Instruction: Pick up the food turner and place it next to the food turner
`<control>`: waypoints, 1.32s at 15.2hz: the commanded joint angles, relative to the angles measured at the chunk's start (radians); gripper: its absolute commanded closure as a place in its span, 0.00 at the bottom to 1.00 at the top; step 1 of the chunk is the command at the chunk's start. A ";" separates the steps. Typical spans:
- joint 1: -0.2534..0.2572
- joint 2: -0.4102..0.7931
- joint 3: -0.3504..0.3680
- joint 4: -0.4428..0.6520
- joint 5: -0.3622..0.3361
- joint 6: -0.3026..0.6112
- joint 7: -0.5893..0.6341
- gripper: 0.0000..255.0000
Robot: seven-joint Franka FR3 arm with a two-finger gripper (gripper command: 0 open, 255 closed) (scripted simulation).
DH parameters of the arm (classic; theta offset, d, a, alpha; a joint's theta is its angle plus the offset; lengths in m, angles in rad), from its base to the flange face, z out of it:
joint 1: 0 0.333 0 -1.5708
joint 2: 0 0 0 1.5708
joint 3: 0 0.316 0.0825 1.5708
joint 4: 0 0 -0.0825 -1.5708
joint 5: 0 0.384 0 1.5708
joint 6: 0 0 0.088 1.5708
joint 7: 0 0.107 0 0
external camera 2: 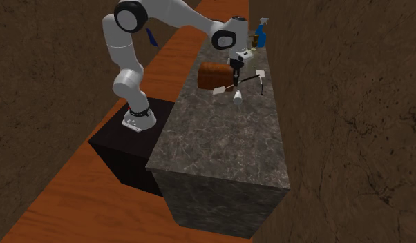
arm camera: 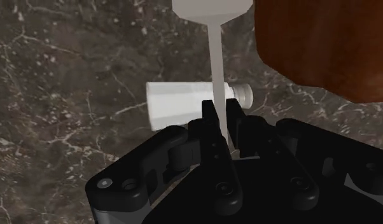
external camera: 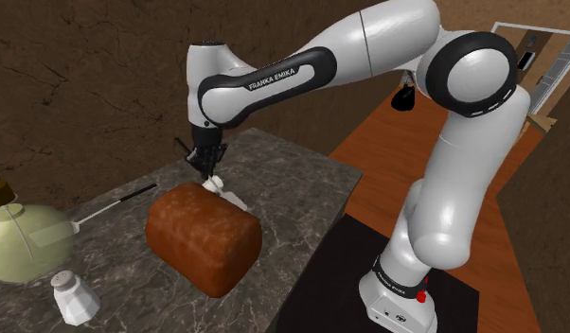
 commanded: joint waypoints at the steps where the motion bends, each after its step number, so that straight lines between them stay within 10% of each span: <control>1: 0.026 0.013 0.021 0.009 -0.008 0.003 0.052 1.00; 20: 0.258 0.269 0.137 0.316 -0.115 -0.073 0.430 1.00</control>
